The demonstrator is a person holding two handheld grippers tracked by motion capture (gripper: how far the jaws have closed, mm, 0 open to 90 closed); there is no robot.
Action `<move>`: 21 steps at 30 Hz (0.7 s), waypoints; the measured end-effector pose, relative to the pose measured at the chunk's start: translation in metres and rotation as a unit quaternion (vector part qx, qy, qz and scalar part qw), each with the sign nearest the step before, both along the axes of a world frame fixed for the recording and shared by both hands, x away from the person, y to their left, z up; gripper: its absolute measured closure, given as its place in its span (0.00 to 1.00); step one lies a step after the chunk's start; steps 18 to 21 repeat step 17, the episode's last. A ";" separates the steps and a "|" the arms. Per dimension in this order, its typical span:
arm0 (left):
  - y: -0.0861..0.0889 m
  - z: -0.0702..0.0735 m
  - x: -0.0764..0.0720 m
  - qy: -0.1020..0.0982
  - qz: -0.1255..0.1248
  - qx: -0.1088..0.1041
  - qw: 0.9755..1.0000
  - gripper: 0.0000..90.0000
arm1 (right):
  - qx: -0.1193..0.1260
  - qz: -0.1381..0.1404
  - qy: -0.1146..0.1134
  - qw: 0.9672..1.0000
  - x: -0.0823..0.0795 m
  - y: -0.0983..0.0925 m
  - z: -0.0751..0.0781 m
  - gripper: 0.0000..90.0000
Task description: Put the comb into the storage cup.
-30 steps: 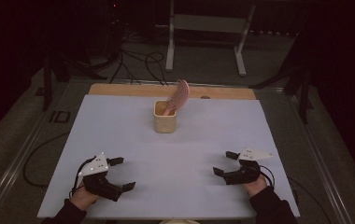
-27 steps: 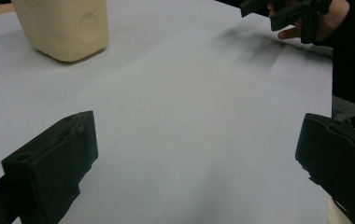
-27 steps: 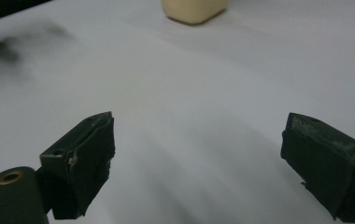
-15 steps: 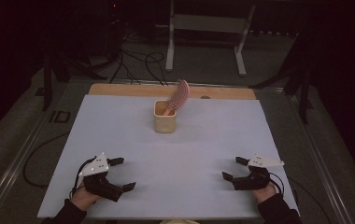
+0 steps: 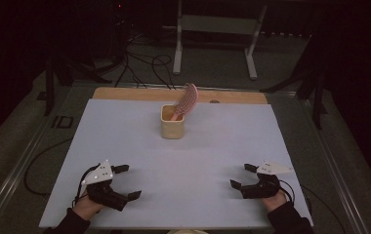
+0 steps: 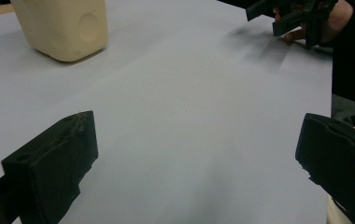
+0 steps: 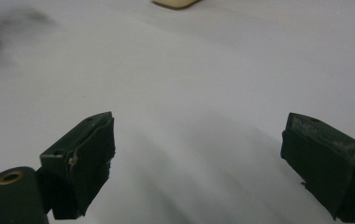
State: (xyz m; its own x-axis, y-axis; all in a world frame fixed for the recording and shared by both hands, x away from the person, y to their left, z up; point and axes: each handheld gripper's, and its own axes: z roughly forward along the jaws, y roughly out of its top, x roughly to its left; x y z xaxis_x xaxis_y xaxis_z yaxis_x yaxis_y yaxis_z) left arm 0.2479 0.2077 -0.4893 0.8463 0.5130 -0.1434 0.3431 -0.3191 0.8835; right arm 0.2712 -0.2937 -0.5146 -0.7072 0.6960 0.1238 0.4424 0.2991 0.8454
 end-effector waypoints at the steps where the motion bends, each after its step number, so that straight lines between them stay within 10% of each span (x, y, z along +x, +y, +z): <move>1: 0.000 0.000 0.000 0.000 0.000 0.000 1.000 0.00 | 0.000 0.000 0.000 1.000 0.000 0.000 0.000 0.11; 21: 0.001 0.000 0.000 0.001 0.001 -0.003 1.000 0.00 | -0.003 0.000 -0.002 1.000 0.000 0.001 0.001 0.11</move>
